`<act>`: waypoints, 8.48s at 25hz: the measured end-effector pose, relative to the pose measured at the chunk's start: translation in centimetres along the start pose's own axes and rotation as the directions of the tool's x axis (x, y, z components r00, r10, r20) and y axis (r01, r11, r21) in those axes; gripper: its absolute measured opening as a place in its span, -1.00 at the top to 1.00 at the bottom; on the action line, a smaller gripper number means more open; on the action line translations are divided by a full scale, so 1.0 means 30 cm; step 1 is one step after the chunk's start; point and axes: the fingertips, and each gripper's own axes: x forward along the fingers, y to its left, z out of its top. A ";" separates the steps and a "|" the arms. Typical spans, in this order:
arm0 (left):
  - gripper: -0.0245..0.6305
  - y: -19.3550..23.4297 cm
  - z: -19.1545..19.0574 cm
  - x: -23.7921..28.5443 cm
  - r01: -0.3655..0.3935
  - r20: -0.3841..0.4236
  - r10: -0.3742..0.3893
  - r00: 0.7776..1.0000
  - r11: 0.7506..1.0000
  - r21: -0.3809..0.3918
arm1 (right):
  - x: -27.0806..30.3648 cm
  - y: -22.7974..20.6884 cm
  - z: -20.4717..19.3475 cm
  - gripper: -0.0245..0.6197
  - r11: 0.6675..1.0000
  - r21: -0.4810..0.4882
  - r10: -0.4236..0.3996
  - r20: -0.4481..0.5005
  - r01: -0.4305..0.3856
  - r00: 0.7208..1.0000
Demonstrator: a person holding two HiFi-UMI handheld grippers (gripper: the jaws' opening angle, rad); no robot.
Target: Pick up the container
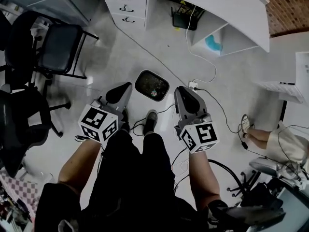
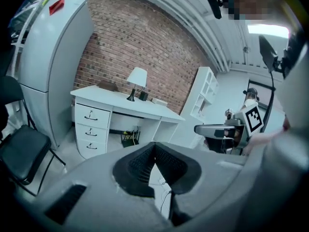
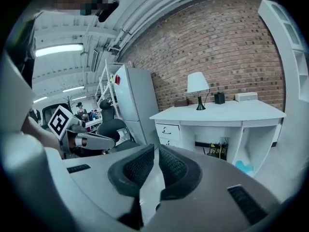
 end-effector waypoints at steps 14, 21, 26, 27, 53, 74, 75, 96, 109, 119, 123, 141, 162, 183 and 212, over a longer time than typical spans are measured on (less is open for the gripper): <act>0.90 0.324 -0.419 0.224 -0.019 -0.077 0.018 0.997 1.000 -0.010 | 0.239 -0.003 -0.405 0.90 0.998 -0.006 0.060 -0.093 -0.061 0.994; 0.90 0.470 -0.690 0.284 -0.067 -0.102 0.057 0.993 0.993 -0.094 | 0.357 -0.013 -0.590 0.90 0.995 -0.033 0.086 -0.097 -0.089 0.992; 0.90 0.566 -0.847 0.361 -0.082 -0.099 0.067 0.993 0.985 -0.151 | 0.464 -0.047 -0.735 0.90 0.994 -0.053 0.090 -0.110 -0.096 0.990; 0.90 0.583 -0.877 0.380 -0.079 -0.101 0.063 0.993 0.984 -0.159 | 0.483 -0.054 -0.763 0.90 0.994 -0.054 0.089 -0.110 -0.095 0.990; 0.90 1.031 -1.451 0.848 0.061 -0.136 -0.109 0.985 0.947 -0.315 | 0.796 -0.295 -1.319 0.89 0.968 -0.165 0.183 -0.041 -0.187 0.982; 0.90 1.153 -1.872 1.097 0.197 -0.158 -0.279 0.947 0.896 -0.397 | 0.831 -0.366 -1.442 0.89 0.899 -0.355 0.253 -0.056 -0.257 0.966; 0.90 1.141 -1.895 1.114 0.207 -0.161 -0.295 0.942 0.886 -0.414 | 0.819 -0.375 -1.442 0.90 0.907 -0.347 0.238 -0.050 -0.240 0.970; 0.51 1.023 -2.036 1.134 0.400 -0.074 -0.531 0.844 0.716 -0.572 | 0.764 -0.332 -1.540 0.89 0.841 -0.424 0.296 -0.161 -0.337 0.941; 0.65 1.000 -2.097 1.132 0.426 -0.150 -0.612 0.777 0.685 -0.591 | 0.726 -0.295 -1.581 0.89 0.815 -0.430 0.328 -0.210 -0.388 0.921; 0.66 1.036 -1.973 1.060 0.447 -0.068 -0.576 0.815 0.698 -0.559 | 0.718 -0.281 -1.557 0.89 0.819 -0.420 0.353 -0.168 -0.391 0.920; 0.65 1.034 -1.845 1.000 0.502 0.015 -0.573 0.819 0.703 -0.504 | 0.728 -0.267 -1.539 0.89 0.802 -0.453 0.361 -0.151 -0.389 0.920; 0.76 0.737 -1.398 0.810 0.747 0.232 -0.714 0.660 0.594 -0.298 | 0.840 -0.178 -1.580 0.89 0.813 -0.351 0.428 -0.182 -0.465 0.885; 0.76 0.290 -1.301 0.840 0.817 0.025 -0.833 0.552 0.535 -0.217 | 0.762 -0.309 -1.563 0.89 0.896 -0.271 0.339 -0.088 -0.351 0.936; 0.35 0.244 -1.377 0.888 0.657 -0.120 -0.697 0.707 0.710 -0.253 | 0.717 -0.309 -1.577 0.89 0.890 -0.280 0.354 -0.071 -0.359 0.933; 0.40 0.146 -1.465 0.909 0.589 -0.372 -0.631 0.681 0.773 -0.234 | 0.712 -0.340 -1.557 0.89 0.909 -0.283 0.307 -0.042 -0.306 0.951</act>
